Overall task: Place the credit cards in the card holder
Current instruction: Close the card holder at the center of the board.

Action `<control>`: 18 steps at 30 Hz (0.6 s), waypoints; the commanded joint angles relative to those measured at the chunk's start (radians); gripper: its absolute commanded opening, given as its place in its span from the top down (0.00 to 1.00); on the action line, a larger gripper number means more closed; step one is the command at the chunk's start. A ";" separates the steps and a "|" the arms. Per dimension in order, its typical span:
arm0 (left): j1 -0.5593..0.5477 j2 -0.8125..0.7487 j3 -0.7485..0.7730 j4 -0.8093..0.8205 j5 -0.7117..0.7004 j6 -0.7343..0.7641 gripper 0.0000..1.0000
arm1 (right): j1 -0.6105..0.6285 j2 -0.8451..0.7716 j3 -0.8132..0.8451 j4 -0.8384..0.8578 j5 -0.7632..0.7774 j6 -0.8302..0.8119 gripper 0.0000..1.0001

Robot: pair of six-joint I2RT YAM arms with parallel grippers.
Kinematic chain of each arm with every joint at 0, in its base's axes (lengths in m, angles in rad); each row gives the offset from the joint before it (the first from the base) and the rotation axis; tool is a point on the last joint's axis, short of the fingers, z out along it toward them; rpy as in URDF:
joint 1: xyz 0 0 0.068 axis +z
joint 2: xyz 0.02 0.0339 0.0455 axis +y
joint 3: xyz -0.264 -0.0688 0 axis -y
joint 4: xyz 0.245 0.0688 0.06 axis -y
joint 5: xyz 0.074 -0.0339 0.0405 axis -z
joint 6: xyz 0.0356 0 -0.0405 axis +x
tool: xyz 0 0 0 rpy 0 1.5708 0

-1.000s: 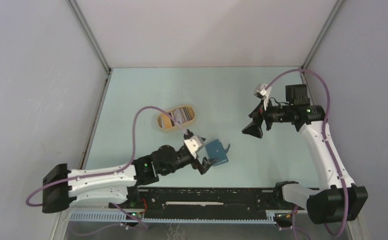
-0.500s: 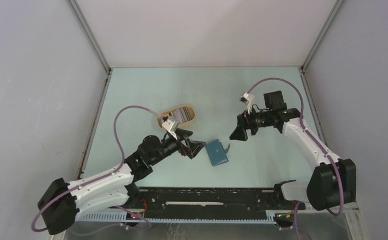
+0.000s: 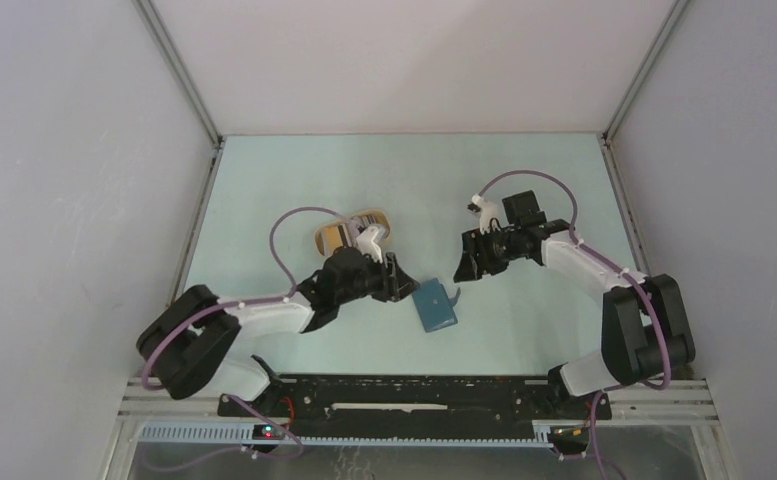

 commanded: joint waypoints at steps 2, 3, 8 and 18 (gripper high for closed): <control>-0.008 0.094 0.111 0.021 0.036 -0.031 0.54 | 0.040 0.042 0.020 0.009 0.088 0.008 0.37; -0.012 0.113 0.124 0.009 0.027 -0.030 0.54 | 0.047 0.053 0.026 0.004 0.097 0.007 0.38; -0.046 0.169 0.193 -0.098 -0.057 0.011 0.56 | 0.064 0.092 0.050 -0.023 0.136 -0.002 0.46; -0.081 0.216 0.247 -0.189 -0.136 0.050 0.57 | 0.088 0.113 0.067 -0.049 0.113 -0.007 0.63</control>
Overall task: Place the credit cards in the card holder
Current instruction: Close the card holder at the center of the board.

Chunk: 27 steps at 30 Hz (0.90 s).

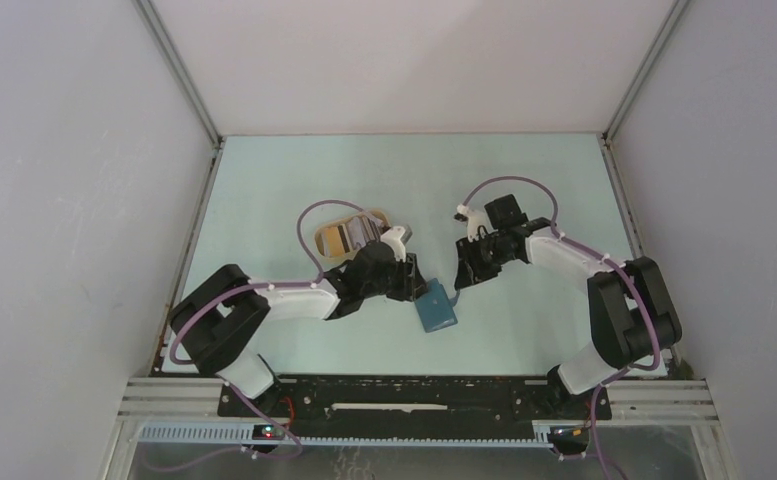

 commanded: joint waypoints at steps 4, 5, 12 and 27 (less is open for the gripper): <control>-0.007 0.014 0.041 -0.031 -0.054 0.033 0.57 | 0.021 0.026 0.057 -0.030 -0.015 -0.008 0.65; -0.007 0.012 0.041 -0.031 -0.057 0.034 0.57 | 0.021 0.027 0.059 -0.031 -0.013 -0.008 0.65; -0.005 -0.020 0.041 -0.054 -0.094 0.081 0.56 | 0.024 0.036 0.063 -0.043 -0.004 -0.016 0.64; 0.044 0.035 0.005 0.090 0.066 0.177 0.37 | 0.038 0.034 0.115 -0.097 -0.035 -0.123 0.99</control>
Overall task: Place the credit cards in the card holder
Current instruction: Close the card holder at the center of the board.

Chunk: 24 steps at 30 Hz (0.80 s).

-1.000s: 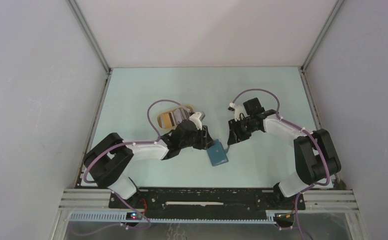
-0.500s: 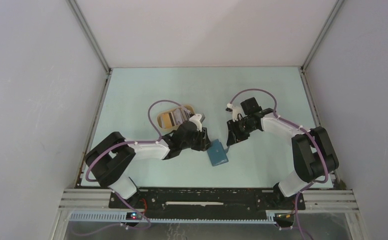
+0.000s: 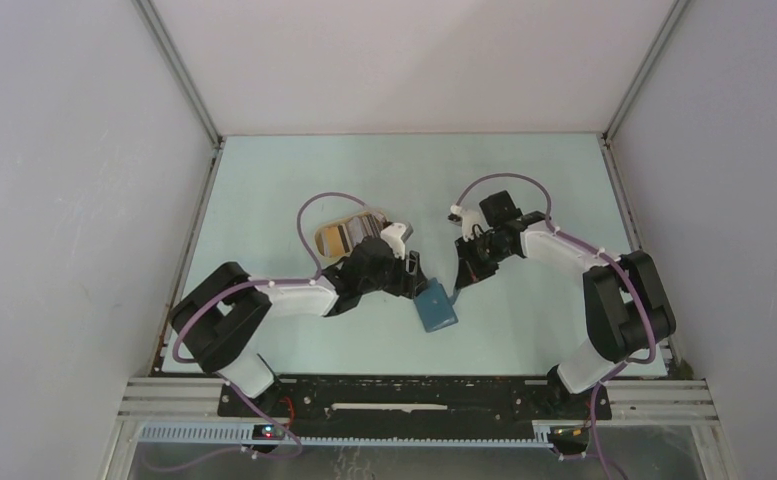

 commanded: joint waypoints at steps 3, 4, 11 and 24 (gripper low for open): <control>0.020 0.055 0.010 0.091 0.112 0.023 0.43 | 0.035 -0.004 0.071 -0.041 -0.018 -0.115 1.00; 0.020 0.064 0.011 0.097 0.128 0.016 0.47 | 0.042 -0.002 0.074 -0.043 -0.018 -0.121 1.00; 0.008 0.068 -0.033 0.152 0.161 -0.081 0.57 | 0.083 0.009 0.090 -0.035 0.025 -0.162 1.00; -0.034 -0.112 -0.091 0.018 -0.044 -0.156 0.52 | 0.108 0.016 0.102 -0.082 0.049 -0.255 1.00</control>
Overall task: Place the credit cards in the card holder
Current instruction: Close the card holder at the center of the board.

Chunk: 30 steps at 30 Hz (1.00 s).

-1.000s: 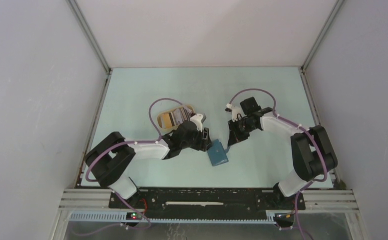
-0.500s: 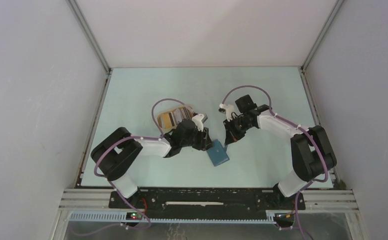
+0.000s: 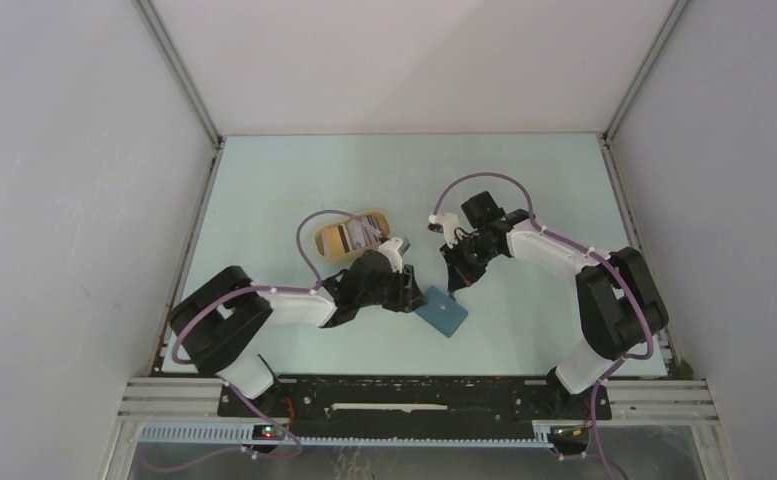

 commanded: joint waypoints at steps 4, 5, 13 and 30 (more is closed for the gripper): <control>0.008 -0.214 -0.019 -0.046 -0.079 -0.035 0.52 | 0.005 0.000 0.042 -0.058 -0.010 -0.090 1.00; 0.008 -0.217 -0.018 -0.033 -0.063 -0.050 0.53 | 0.005 0.003 0.045 -0.063 -0.014 -0.093 1.00; 0.011 -0.065 0.013 0.126 0.112 -0.192 0.71 | -0.007 -0.003 0.048 -0.067 -0.032 -0.091 1.00; 0.013 0.119 0.144 -0.049 0.060 -0.151 0.97 | -0.009 0.000 0.049 -0.060 -0.078 -0.078 1.00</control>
